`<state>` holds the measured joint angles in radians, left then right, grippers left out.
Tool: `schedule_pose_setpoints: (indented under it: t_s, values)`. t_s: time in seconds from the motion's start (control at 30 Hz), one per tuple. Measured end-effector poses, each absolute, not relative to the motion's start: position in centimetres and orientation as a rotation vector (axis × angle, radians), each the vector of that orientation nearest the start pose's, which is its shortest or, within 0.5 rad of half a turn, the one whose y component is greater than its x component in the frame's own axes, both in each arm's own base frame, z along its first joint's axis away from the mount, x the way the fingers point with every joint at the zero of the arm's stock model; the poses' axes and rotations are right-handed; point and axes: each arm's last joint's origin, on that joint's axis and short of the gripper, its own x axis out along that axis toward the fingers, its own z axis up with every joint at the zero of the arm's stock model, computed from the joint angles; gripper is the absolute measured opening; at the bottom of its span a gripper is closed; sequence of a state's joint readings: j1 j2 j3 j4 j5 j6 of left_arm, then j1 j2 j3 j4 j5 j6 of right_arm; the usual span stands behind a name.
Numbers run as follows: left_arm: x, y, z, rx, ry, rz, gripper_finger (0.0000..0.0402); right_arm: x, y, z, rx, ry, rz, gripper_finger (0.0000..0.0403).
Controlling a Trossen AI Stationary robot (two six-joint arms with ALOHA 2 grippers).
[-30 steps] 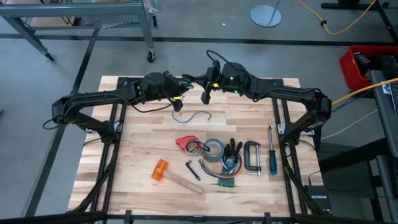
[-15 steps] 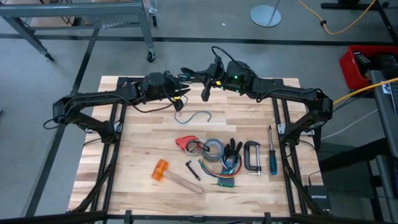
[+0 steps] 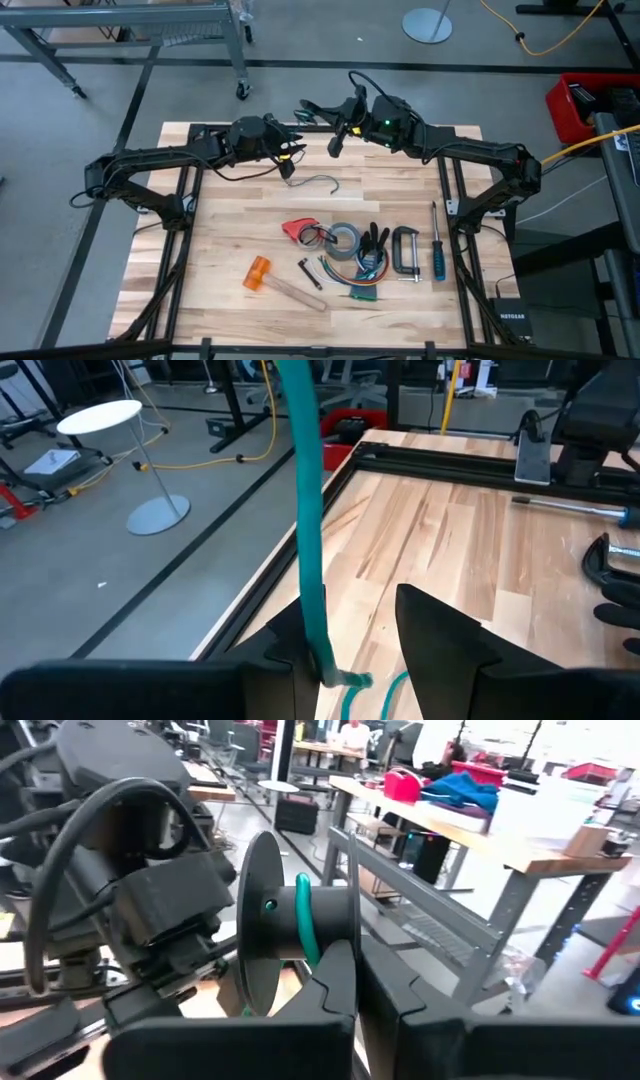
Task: Coil cords
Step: Coil the green cable wire on the black spool
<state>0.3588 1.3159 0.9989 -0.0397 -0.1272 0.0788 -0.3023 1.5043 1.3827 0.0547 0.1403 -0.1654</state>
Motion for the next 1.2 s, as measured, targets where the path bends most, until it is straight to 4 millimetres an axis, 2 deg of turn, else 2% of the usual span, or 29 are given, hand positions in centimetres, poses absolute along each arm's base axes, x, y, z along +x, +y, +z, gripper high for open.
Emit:
schedule_pose_setpoints:
  t_s: [0.27,0.5,0.73,1.2]
  values:
    - [27.3,11.3,30.6,0.03,0.38,0.488,0.0116,33.2,-10.8,39.0,-0.175,0.108,-0.445,0.0001]
    - [27.0,11.8,30.6,0.021,0.378,0.509,0.0115,33.1,-11.0,39.2,-0.185,0.1,-0.533,0.0001]
    - [26.9,12.1,30.6,0.008,0.373,0.526,0.0115,33.1,-11.0,39.8,-0.188,0.039,-0.538,0.0001]
    - [26.9,12.2,30.7,0.015,0.365,0.56,0.0115,33.2,-11.0,39.8,-0.184,0.031,-0.517,0.0001]
